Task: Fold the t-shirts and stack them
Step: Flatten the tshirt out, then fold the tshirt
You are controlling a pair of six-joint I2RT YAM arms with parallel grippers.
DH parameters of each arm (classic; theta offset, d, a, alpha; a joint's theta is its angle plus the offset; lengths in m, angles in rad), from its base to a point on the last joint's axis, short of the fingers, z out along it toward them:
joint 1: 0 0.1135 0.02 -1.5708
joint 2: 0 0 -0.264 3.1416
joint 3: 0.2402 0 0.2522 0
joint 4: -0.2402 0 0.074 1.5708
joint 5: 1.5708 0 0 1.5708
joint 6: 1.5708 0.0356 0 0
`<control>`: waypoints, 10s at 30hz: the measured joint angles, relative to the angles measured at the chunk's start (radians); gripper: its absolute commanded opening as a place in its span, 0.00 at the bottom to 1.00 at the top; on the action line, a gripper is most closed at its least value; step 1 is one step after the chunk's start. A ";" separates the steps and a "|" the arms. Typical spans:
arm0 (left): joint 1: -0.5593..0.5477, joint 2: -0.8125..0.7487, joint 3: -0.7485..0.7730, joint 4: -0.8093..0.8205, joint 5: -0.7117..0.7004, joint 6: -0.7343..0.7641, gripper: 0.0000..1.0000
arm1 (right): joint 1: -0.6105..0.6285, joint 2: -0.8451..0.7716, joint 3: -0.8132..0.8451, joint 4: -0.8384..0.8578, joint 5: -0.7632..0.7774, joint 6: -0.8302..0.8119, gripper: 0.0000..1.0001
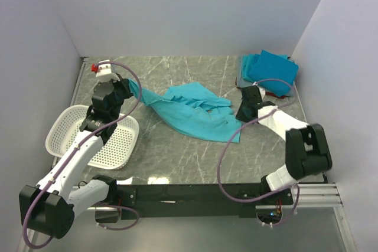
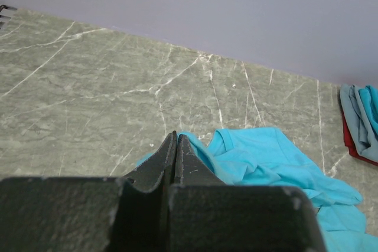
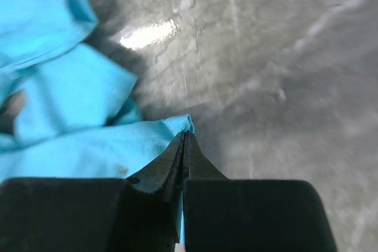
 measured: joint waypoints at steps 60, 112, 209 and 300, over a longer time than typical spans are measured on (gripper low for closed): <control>0.006 0.179 0.557 -0.149 0.209 0.010 0.01 | 0.000 -0.540 0.480 -0.048 0.166 -0.232 0.00; 0.008 0.957 0.965 -0.020 0.683 -0.075 0.66 | -0.189 -0.449 0.163 0.084 0.428 -0.209 0.56; -0.111 0.838 0.520 -0.036 0.465 -0.125 0.89 | -0.031 -0.128 0.045 0.234 -0.341 -0.031 0.61; 0.033 0.270 -0.100 0.051 0.365 -0.155 0.94 | 0.489 0.092 0.235 0.249 -0.189 0.061 0.54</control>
